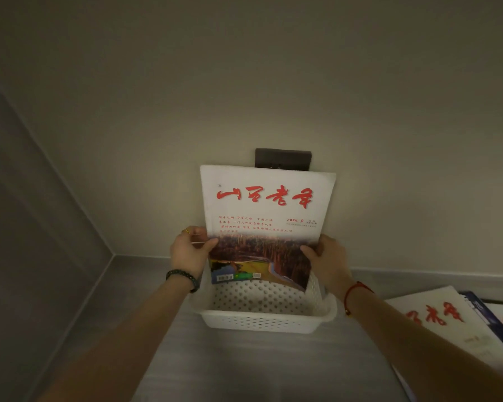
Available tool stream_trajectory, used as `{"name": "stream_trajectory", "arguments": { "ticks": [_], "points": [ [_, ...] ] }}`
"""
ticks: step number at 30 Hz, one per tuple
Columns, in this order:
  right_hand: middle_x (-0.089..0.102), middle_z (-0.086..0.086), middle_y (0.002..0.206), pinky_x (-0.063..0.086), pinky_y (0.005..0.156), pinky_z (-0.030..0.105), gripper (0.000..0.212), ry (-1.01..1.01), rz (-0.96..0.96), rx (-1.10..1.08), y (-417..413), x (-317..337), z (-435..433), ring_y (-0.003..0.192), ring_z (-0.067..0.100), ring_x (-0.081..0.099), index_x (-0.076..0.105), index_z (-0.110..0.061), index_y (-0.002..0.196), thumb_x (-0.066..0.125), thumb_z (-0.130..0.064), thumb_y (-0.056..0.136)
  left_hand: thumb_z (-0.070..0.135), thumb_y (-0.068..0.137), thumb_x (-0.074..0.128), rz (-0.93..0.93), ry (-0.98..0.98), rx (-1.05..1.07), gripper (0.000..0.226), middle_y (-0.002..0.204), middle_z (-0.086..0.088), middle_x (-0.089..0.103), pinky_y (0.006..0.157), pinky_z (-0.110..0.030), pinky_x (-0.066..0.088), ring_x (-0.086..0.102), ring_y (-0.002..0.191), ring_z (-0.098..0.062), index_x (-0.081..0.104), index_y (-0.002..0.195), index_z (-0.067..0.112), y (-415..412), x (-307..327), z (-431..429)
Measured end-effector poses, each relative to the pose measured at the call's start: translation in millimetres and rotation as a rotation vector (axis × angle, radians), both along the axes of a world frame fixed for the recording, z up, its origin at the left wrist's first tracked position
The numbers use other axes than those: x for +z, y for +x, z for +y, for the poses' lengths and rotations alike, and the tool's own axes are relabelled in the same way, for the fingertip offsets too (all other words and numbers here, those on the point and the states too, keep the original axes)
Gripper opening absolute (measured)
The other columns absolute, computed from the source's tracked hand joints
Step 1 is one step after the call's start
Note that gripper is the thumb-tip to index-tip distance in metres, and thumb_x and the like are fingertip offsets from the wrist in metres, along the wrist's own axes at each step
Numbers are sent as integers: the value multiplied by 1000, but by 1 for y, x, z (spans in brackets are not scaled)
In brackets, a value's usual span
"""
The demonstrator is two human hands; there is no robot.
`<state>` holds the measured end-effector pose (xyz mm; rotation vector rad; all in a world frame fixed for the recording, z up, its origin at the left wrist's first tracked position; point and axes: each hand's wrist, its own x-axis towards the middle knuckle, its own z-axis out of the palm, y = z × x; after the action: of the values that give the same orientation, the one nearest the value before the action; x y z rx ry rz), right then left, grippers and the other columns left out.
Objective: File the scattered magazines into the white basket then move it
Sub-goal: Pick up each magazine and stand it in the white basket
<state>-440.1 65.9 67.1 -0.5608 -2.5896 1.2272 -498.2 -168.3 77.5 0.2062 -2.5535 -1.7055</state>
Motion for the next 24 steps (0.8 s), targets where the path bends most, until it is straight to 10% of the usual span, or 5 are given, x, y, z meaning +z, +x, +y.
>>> {"name": "stream_trajectory", "arguments": {
  "ticks": [10, 14, 18, 24],
  "points": [
    [67, 9, 98, 48, 87, 27, 30, -136, 72, 8, 65, 29, 67, 88, 19, 63, 64, -6, 106, 69, -5, 76, 13, 77, 68, 193, 7, -10, 21, 75, -4, 54, 61, -23, 42, 54, 75, -22, 48, 78, 7, 54, 20, 16],
    [66, 4, 95, 53, 64, 20, 30, -110, 2, -31, 120, 30, 125, 77, 15, 63, 62, -12, 109, 66, -11, 79, 11, 79, 66, 214, 124, -172, 15, 69, -4, 54, 74, -39, 46, 55, 74, -26, 52, 77, 12, 101, 26, 58],
    [69, 18, 98, 54, 79, 38, 28, -104, -62, -117, 177, 24, 179, 88, 32, 65, 62, -7, 107, 65, -7, 79, 12, 81, 64, 92, 205, -313, 8, 82, -10, 60, 75, -43, 50, 58, 80, -26, 58, 85, 11, 156, 8, 114],
    [65, 15, 110, 50, 80, 30, 37, -227, -217, -188, 265, 7, 247, 91, 24, 62, 56, -6, 115, 65, -8, 80, 18, 83, 62, -312, 225, -378, 24, 98, 0, 55, 90, -38, 48, 55, 95, -21, 51, 105, 14, 239, -48, 202]
  ]
}}
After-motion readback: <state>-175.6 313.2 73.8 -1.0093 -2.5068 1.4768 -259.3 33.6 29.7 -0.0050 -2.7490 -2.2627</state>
